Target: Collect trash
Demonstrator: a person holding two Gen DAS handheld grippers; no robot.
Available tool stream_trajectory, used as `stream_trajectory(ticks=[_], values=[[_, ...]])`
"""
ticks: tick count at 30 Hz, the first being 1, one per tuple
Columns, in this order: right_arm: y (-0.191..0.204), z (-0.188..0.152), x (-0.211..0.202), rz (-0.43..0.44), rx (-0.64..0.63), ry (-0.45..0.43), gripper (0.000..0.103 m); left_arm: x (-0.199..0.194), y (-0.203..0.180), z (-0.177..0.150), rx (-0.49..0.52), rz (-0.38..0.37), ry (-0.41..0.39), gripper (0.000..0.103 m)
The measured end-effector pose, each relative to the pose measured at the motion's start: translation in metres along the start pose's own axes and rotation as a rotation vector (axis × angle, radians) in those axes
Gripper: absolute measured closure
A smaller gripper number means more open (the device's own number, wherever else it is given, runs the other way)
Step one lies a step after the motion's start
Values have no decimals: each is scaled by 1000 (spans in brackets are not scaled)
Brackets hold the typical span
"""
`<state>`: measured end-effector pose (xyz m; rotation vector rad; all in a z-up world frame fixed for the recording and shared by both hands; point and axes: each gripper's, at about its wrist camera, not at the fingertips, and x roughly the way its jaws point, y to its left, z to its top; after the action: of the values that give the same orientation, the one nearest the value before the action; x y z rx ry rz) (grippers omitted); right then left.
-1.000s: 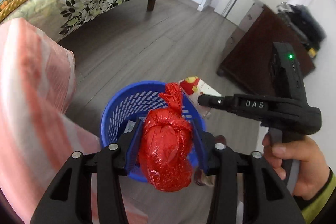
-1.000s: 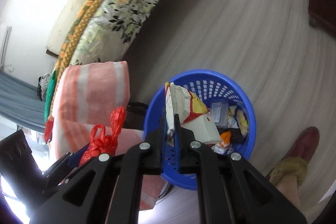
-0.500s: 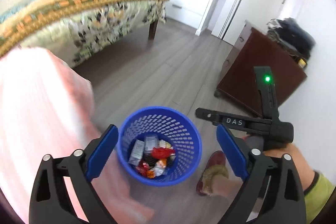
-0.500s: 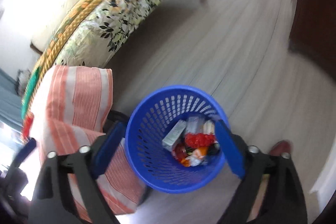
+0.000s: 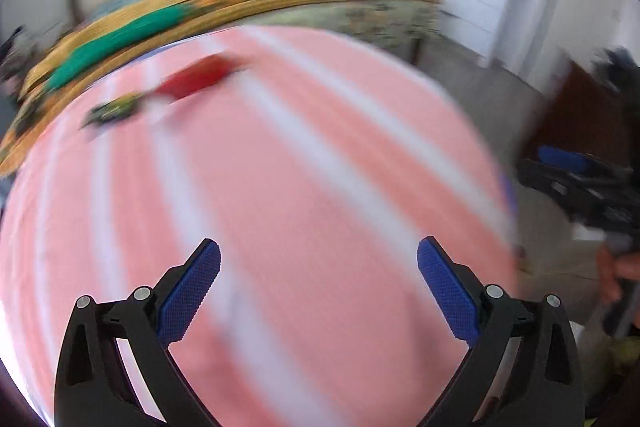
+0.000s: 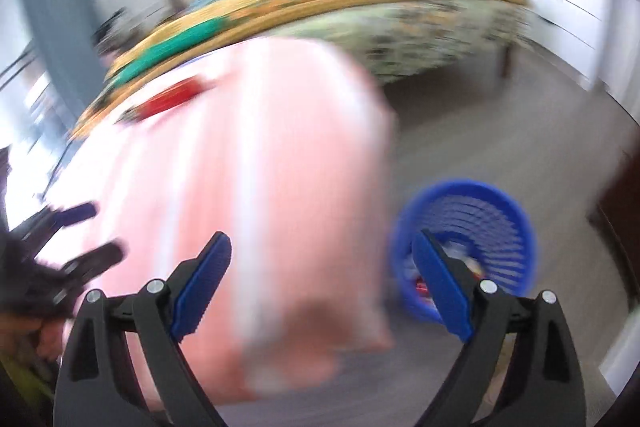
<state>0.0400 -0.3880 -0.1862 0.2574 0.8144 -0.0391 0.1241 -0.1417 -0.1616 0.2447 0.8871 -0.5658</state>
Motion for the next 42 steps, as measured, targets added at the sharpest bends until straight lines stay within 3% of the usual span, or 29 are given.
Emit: stream_trajectory(ticks=[4, 8, 12, 14, 17, 20, 23, 25, 29, 33, 42], values=[[61, 11, 28, 60, -118, 47, 14, -2, 66, -6, -91, 113, -10, 6], [94, 24, 53, 73, -172, 90, 14, 9, 122, -4, -167, 225, 4, 6], [113, 51, 80, 71, -168, 122, 14, 22, 163, -12, -239, 251, 50, 5], [122, 68, 91, 91, -126, 136, 14, 24, 171, -12, -265, 224, 46, 5], [135, 101, 117, 133, -49, 140, 29, 25, 171, -10, -255, 240, 47, 5], [146, 141, 154, 155, 98, 150, 28, 23, 169, -13, -262, 233, 47, 4], [158, 167, 185, 113, 178, 163, 27, 23, 168, -13, -262, 233, 47, 4], [170, 180, 205, 41, 177, 175, 26, 24, 168, -13, -263, 231, 47, 4], [171, 176, 214, -48, 137, 211, 31, 24, 167, -13, -264, 232, 47, 4], [162, 163, 197, -64, 21, 194, 69, 24, 167, -13, -264, 232, 48, 4], [123, 119, 140, -85, -196, 150, 74, 27, 167, -6, -223, 209, 72, 4]])
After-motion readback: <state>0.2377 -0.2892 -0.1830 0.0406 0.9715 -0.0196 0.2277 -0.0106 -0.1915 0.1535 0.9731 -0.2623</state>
